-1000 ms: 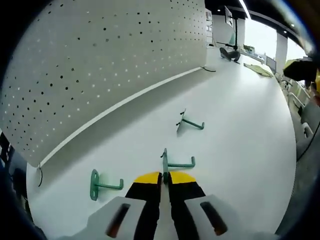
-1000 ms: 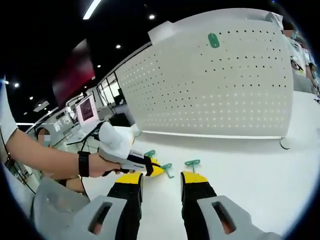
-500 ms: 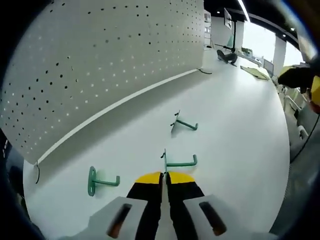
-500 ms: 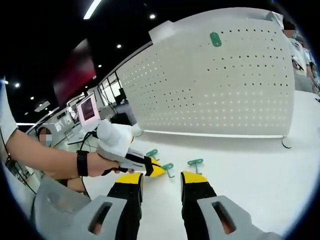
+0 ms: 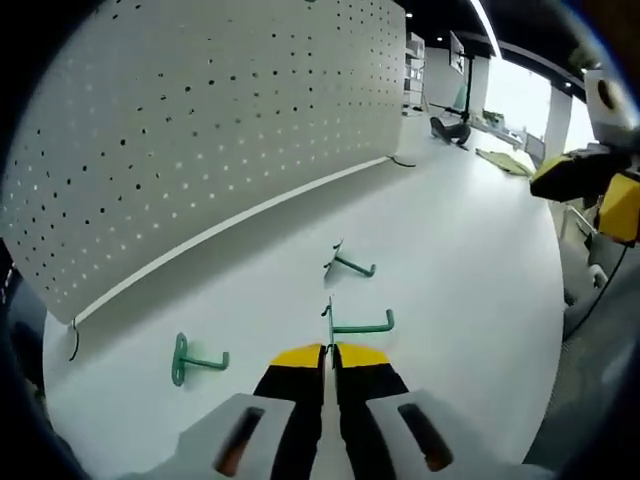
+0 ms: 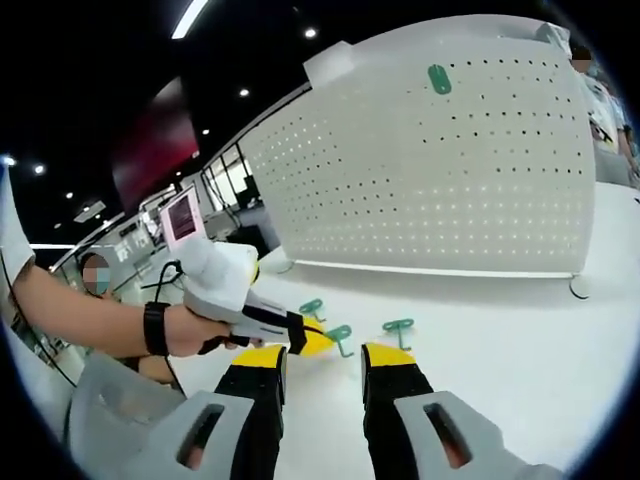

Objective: Insert the hook assembly into the mounting plate slot until the hook locks in place.

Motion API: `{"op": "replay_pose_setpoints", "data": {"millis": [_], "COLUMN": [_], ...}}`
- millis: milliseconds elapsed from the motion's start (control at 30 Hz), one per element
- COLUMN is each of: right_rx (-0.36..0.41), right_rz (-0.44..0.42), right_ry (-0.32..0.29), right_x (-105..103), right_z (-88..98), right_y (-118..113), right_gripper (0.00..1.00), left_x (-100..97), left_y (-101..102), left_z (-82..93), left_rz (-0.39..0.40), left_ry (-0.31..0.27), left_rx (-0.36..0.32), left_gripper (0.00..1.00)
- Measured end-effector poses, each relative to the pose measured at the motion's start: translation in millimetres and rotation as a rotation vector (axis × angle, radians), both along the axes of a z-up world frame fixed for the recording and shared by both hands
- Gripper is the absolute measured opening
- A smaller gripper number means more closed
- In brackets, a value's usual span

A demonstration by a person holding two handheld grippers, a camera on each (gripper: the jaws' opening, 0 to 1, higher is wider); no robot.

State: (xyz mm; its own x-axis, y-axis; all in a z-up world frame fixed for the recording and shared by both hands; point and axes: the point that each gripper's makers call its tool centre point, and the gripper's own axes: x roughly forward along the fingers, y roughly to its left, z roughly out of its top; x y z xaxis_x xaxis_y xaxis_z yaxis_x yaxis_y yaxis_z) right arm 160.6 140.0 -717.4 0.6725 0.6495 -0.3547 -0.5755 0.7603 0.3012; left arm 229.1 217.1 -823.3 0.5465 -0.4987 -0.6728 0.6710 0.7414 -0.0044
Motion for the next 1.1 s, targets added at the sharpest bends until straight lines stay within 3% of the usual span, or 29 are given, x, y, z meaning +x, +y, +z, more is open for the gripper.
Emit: {"op": "replay_pose_setpoints", "data": {"millis": [800,1000,1100], "right_rx": [0.032,0.049,0.064], "right_rz": [0.029,0.027,0.023], "right_ry": [0.0,0.004,0.007], "right_x": [-10,-14,-15], "right_z": [2.5,1.2,2.1], "right_y": [6,8,9], "right_gripper": [0.29,0.27,0.27], "left_x": [-34.5,-45.0,-49.8], "left_y": [-13,-12,-12], "left_z": [44.0,61.8,67.9], "left_rz": [0.036,0.048,0.057], "left_ry": [-0.054,-0.101,-0.095], "left_rx": [-0.153,-0.22,-0.25], "left_gripper": [0.04,0.03,0.03]}}
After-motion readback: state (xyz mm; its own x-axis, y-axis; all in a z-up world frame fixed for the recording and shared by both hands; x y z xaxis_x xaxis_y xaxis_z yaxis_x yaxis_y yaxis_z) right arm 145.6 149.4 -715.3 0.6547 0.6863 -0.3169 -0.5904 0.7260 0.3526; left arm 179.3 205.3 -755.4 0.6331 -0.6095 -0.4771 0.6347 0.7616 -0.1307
